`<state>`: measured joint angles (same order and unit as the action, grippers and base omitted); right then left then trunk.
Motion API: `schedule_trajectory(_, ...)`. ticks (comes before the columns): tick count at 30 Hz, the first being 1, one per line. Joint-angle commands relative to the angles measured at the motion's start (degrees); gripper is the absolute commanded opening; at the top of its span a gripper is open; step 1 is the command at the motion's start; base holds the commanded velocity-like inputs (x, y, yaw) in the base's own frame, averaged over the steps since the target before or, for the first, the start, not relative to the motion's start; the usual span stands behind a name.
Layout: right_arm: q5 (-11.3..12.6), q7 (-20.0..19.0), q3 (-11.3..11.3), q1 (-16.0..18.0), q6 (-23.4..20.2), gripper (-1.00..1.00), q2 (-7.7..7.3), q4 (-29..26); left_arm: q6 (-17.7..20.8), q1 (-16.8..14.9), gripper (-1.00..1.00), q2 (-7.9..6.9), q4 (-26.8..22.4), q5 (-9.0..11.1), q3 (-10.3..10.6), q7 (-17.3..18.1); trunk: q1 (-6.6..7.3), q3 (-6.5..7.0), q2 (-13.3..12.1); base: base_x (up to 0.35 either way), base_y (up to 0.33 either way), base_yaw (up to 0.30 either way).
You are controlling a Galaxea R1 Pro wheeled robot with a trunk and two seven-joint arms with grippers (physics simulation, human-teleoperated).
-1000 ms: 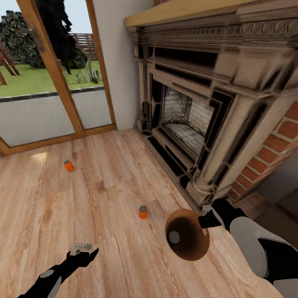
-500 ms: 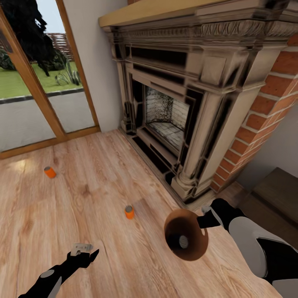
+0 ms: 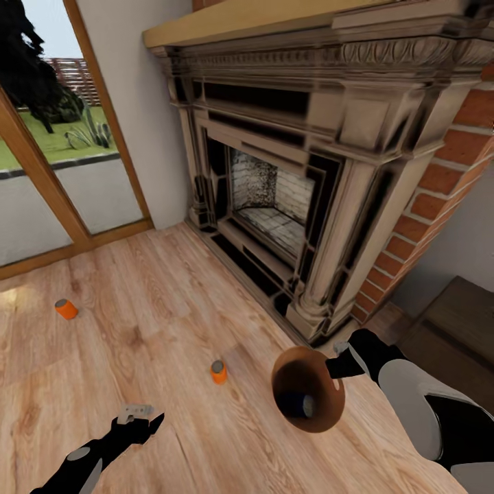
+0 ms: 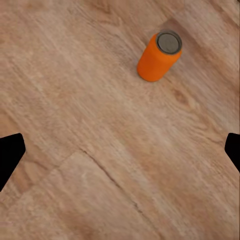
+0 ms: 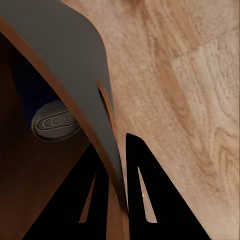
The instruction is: Put the three can of soda from the living room inside the tash can in the kitchen.
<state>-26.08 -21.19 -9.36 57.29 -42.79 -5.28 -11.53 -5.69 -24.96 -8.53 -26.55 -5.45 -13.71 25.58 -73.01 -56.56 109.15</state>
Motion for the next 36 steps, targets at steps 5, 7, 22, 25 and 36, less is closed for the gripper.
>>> schedule_trajectory(5, 1.03, -0.25, -0.4, 0.0, -0.19, -1.0, 0.17, 0.0, -0.14, 0.0, 1.0, 0.0, 0.0, 0.17, -0.09, -0.07, 0.0, 0.32, 0.0, 0.149, 0.168, -0.209)
schedule_trajectory(7, 1.03, -0.25, -0.4, -0.03, -0.19, -1.0, 0.3, -0.03, -0.16, 0.0, 1.0, 0.0, 0.0, 0.17, -0.09, -0.09, 0.0, 0.45, 0.0, 0.029, 0.043, -0.202)
schedule_trajectory(22, 1.03, -0.25, -0.39, -0.33, -0.25, -1.0, 0.71, -0.08, -0.29, 0.0, 1.0, 0.0, 0.0, 0.19, 0.0, -0.09, 0.0, 1.16, 0.0, -0.181, -0.112, -0.144)
schedule_trajectory(25, 1.03, -0.25, -0.35, -0.34, -0.27, -1.0, 0.71, -0.07, -0.26, 0.0, 1.0, 0.0, 0.0, 0.18, 0.0, -0.09, 0.0, 1.17, 0.0, 0.002, 0.04, -0.008)
schedule_trajectory(36, 1.03, -0.25, -0.39, -0.34, -0.28, -1.0, 1.01, -0.07, 0.09, 0.0, 1.0, 0.0, 0.0, -0.08, 0.07, -0.01, 0.0, 1.17, 0.0, 0.09, 0.283, 0.0)
